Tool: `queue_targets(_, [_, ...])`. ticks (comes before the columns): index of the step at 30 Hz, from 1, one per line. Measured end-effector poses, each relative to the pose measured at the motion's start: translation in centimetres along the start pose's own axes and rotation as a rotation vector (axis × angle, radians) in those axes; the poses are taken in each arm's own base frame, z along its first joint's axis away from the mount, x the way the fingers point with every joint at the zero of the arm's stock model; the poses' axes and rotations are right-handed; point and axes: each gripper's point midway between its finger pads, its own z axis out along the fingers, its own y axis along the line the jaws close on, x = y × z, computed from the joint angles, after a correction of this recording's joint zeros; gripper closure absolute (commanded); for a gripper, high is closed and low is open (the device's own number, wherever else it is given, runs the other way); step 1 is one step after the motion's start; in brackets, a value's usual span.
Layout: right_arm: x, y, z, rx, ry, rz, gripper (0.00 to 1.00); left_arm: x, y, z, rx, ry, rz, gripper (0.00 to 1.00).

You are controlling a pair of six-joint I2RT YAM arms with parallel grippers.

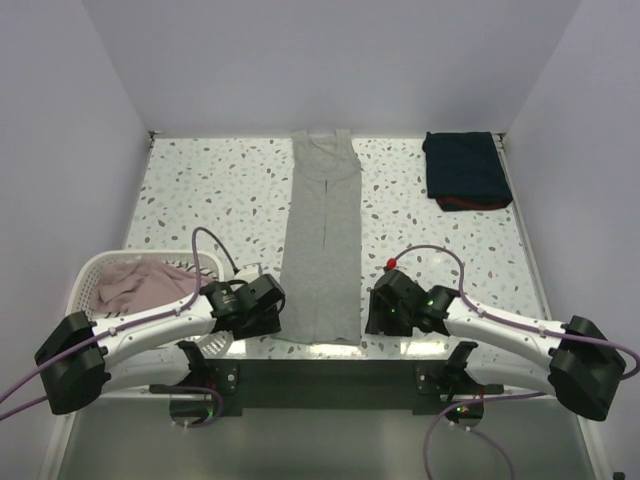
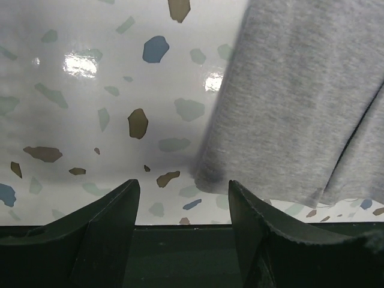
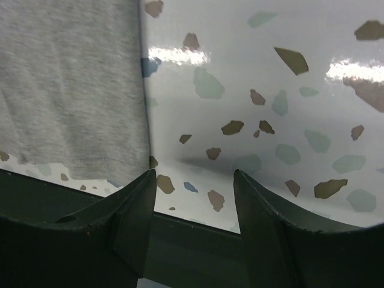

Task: Fold and stack the tank tops
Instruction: Fold the tank top

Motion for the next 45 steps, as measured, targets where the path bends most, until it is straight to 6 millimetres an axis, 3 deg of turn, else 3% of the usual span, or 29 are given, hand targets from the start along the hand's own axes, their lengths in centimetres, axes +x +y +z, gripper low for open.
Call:
queue_targets(4, [1.2,-0.4,0.3,-0.012,0.016,0.060,0.42,0.9,0.6,0.7,-0.003,0.030,-0.005,0.36])
queue_targets(19, [2.2,3.4,0.9,-0.180,0.017,0.235,0.44,1.6,0.3,1.4,0.087,0.042,-0.061,0.42])
queue_targets(29, [3.6,4.8,1.2,-0.213,0.051,0.299,0.53,1.6,-1.8,1.8,0.194,0.039,-0.096,0.54])
queue_targets(35, [3.8,4.9,1.7,-0.207,0.061,0.317,0.57,1.6,-2.4,2.0,0.226,0.036,-0.101,0.68])
queue_targets(39, [3.8,5.2,2.0,-0.208,0.064,0.319,0.67,1.7,-2.5,2.2,0.238,0.038,-0.101,0.79])
queue_targets(43, [3.8,5.1,2.1,-0.203,0.059,0.316,0.89,1.9,-2.6,2.4,0.254,0.042,-0.102,1.00])
queue_targets(45, [3.8,4.9,2.2,-0.192,0.059,0.309,0.96,1.9,-2.7,2.3,0.260,0.043,-0.101,1.00])
